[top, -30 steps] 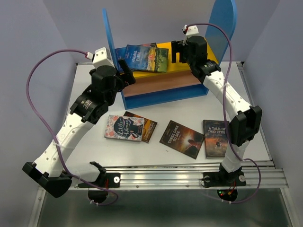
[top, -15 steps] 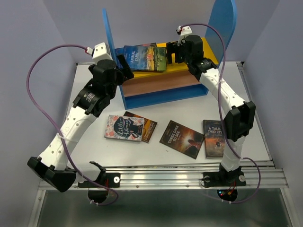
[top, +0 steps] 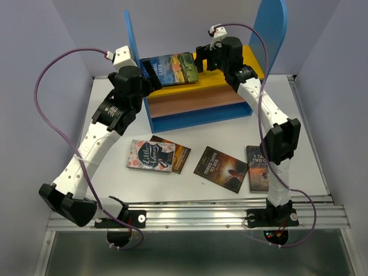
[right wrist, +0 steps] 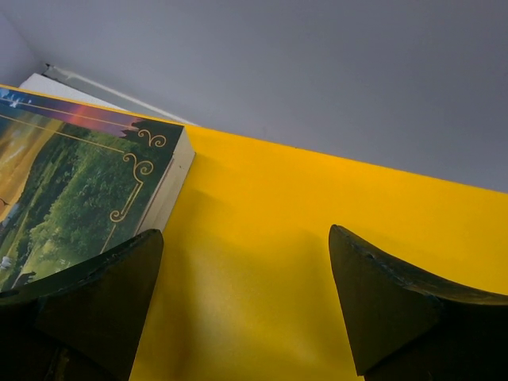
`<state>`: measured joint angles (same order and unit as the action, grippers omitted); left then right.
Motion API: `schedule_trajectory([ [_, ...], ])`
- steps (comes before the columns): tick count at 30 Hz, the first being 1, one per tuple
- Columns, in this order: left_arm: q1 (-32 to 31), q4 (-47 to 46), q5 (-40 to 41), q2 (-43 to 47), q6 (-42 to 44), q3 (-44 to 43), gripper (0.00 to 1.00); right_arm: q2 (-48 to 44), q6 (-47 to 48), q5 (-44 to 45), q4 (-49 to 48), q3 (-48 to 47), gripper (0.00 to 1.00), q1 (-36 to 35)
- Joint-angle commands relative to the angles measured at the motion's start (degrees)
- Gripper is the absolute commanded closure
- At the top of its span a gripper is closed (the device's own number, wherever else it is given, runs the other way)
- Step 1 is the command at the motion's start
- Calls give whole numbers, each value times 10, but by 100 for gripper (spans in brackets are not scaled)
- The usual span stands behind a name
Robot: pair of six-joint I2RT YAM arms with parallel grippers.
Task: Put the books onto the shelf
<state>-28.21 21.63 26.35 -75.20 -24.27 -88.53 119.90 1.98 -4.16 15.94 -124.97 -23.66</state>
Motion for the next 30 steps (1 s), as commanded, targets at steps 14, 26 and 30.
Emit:
schedule_trajectory([
  [14,28,-66,11,-10,42,-9,15,11,22,70,-41,-18,4,-17],
  [26,43,-68,18,-49,79,-37,76,-83,-15,110,-50,95,0,-17],
  [30,50,-69,19,-30,81,-17,85,-118,-18,99,-54,130,0,-17],
])
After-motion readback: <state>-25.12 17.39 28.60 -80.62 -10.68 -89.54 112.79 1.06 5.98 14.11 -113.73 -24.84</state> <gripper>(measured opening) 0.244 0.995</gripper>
